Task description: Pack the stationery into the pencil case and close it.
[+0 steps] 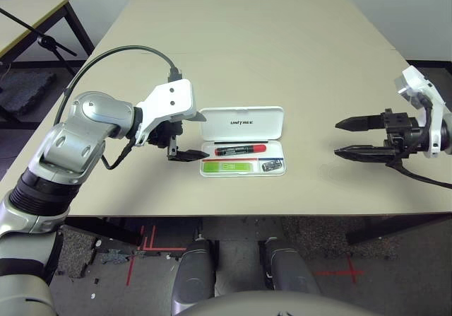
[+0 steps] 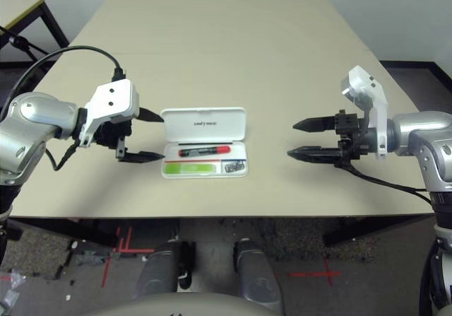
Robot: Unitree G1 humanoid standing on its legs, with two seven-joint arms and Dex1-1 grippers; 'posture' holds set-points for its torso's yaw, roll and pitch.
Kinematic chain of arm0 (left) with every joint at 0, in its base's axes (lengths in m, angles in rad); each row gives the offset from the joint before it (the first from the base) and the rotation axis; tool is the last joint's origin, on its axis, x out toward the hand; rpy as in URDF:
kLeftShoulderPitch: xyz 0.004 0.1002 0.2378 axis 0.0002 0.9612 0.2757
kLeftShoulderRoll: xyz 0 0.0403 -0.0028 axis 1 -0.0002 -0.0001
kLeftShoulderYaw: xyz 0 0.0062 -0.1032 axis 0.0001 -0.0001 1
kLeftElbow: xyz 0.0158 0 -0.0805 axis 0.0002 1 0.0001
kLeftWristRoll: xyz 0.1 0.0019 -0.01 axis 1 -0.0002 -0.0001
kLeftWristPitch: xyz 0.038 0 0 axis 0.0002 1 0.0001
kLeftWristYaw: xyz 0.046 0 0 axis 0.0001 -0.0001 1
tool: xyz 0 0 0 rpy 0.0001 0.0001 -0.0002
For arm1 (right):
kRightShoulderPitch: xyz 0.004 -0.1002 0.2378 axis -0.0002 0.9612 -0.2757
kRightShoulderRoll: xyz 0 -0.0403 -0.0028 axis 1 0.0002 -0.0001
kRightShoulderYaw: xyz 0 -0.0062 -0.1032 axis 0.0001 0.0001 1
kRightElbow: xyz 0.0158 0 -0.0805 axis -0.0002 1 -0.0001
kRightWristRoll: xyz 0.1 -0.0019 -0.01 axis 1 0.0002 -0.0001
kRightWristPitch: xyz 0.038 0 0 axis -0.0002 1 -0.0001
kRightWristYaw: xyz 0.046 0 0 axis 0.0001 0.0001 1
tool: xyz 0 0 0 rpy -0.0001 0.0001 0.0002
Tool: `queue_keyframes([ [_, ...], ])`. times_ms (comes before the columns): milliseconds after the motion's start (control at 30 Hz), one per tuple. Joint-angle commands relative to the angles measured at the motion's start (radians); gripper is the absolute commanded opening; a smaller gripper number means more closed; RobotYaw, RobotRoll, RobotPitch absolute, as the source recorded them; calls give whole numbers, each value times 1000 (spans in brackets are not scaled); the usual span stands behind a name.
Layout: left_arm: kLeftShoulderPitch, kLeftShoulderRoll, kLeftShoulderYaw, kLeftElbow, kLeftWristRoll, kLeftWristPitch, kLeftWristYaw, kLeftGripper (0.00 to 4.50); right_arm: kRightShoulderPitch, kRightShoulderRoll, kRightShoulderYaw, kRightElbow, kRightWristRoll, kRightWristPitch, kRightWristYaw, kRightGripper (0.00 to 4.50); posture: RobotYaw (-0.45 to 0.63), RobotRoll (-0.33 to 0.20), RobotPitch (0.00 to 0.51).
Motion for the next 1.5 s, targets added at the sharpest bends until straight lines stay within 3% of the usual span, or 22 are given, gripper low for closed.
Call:
queue_keyframes([
  [33,13,37,-13,30,43,38,15,4096,-12,4,21,15,-5,-13,-4,4500,-49,0,74],
  [233,12,59,-25,116,109,49,46,1964,-17,9,38,18,-8,-22,-9,4500,-47,0,76],
  [400,-15,17,-35,224,177,41,115,29,-11,5,47,15,-9,-30,-14,4500,-48,0,76],
  [633,-53,-88,-32,460,272,-65,243,9,-4,6,53,10,-17,-40,-28,4500,-56,0,74],
  [967,-125,-247,44,641,248,-137,330,9,3,4,55,8,-24,-48,-30,4500,-75,0,54],
  [1233,-155,-314,53,675,235,-138,318,9,5,10,58,11,-38,-60,-39,4500,-80,0,49],
  [1500,-136,-328,33,580,205,-94,263,9,9,12,57,5,-38,-60,-47,4500,-80,0,49],
])
